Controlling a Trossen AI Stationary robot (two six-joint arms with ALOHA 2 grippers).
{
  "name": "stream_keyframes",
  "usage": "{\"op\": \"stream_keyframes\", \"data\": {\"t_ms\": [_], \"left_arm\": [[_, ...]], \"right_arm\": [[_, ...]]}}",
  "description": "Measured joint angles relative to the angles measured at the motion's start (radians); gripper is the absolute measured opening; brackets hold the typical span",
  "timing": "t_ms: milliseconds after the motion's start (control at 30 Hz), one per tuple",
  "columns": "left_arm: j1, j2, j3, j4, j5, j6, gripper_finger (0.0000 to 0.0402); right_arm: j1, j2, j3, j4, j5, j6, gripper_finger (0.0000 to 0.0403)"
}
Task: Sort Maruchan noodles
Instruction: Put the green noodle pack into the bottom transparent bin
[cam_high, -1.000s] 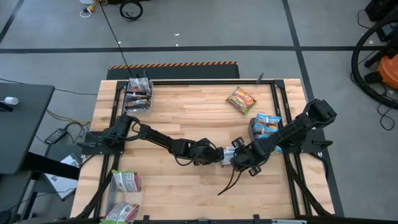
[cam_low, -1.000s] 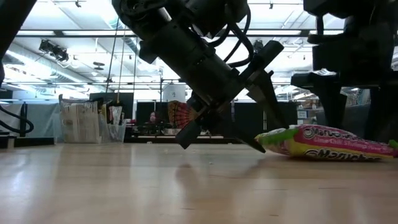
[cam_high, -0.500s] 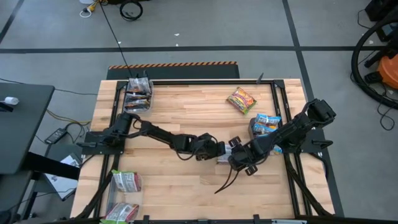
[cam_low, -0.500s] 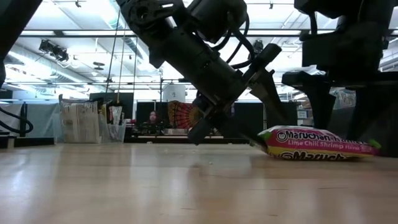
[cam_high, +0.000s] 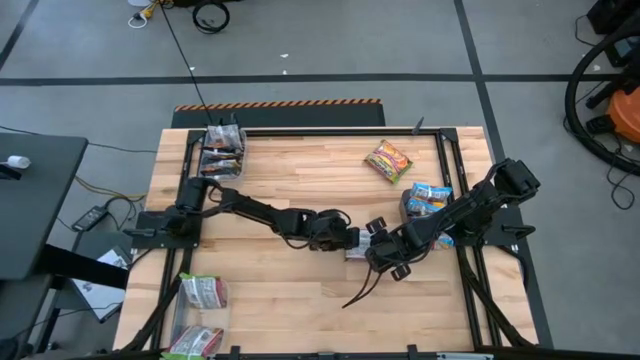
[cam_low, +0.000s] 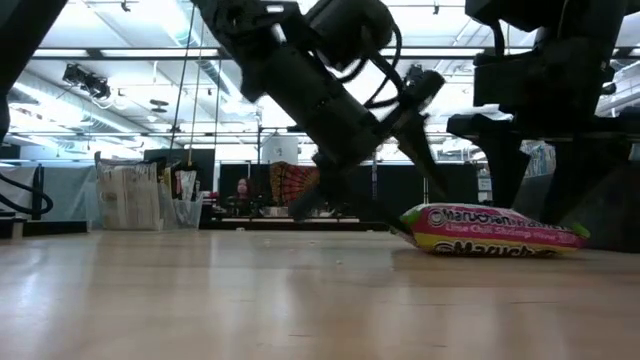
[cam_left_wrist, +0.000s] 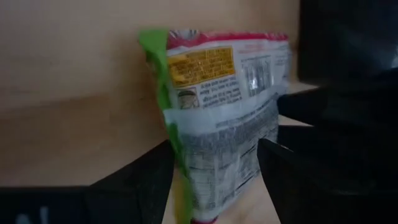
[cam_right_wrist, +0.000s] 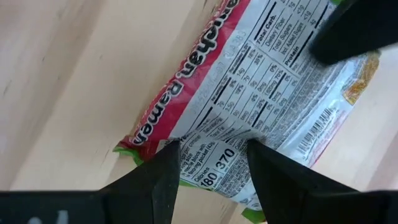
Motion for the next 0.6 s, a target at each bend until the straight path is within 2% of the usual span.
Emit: {"op": "stream_keyframes", "data": {"t_ms": [133,333,467,600], "left_arm": [[-0.013,-0.016,0.0,-0.091,-0.081,-0.058,0.0239],[-0.031,0.02,0.0,-0.011,-0.074,-0.148,0.0237],[-0.029,0.032,-0.001,0.024,-0.079,-0.149,0.0233],[-0.022,0.032,0.0,0.024,-0.093,-0.095,0.0202]], "right_arm": [[-0.001,0.0,0.0,0.025,0.0,-0.008,0.0193],[-0.001,0.0,0.0,0.042,-0.006,-0.02,0.0193],[0.0,0.0,0.0,0.045,0.0,-0.021,0.0193],[0.001,0.0,0.003,0.046,0.027,-0.014,0.0193]]}}
